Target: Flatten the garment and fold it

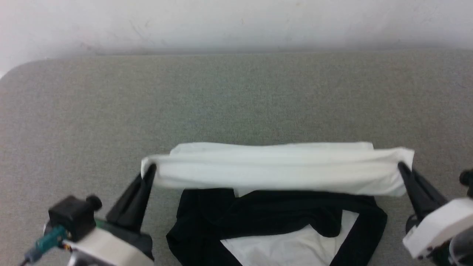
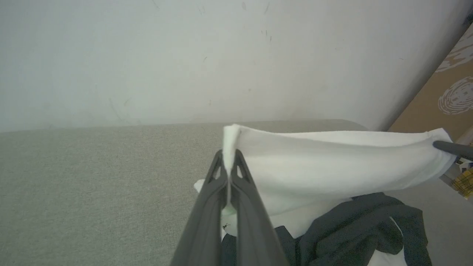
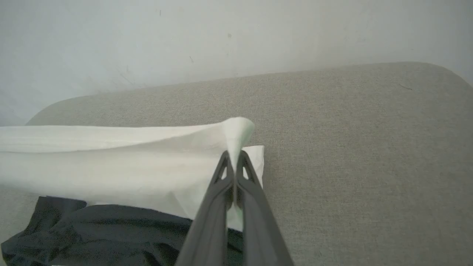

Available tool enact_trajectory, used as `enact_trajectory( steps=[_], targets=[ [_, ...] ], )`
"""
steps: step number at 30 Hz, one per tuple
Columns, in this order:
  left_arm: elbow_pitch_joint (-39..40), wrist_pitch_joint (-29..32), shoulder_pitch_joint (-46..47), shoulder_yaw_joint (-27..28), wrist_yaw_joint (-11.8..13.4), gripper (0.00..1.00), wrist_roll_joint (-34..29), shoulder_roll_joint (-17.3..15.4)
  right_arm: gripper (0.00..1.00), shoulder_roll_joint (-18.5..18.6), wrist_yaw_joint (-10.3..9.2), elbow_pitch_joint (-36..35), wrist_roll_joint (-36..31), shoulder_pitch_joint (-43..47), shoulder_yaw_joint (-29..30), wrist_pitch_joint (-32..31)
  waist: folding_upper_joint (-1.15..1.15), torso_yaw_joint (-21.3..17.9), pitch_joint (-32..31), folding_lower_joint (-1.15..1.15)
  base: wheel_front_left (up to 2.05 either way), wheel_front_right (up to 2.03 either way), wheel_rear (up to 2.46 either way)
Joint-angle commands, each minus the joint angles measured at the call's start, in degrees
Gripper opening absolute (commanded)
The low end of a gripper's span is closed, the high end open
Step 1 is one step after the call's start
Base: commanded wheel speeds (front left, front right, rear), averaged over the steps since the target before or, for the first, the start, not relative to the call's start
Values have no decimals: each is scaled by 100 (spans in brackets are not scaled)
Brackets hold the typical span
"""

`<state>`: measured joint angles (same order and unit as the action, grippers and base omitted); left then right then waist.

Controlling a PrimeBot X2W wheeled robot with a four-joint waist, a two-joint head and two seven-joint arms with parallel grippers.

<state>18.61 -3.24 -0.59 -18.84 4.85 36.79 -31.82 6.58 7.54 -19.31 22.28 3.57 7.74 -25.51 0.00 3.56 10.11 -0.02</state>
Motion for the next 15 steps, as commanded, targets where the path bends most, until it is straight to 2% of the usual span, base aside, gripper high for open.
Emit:
enact_trajectory(
  steps=[1, 6, 15],
  targets=[
    [140, -76, -303, -5, 98, 0, 38, 22, 0, -79, -5, -128, 58, 246, 6, 47, 0, 9, -208, 2, 0, 0, 0],
    [497, -124, -1248, -72, 326, 0, 233, 84, 0, -279, -5, -470, 134, 1101, 61, 79, 0, -18, -364, 2, 0, 0, 0],
    [310, 475, -2140, -497, 342, 0, 696, -8, 0, -357, -5, -584, 11, 1980, 69, -50, 0, -30, -450, 2, 0, 0, 0]
  ],
)
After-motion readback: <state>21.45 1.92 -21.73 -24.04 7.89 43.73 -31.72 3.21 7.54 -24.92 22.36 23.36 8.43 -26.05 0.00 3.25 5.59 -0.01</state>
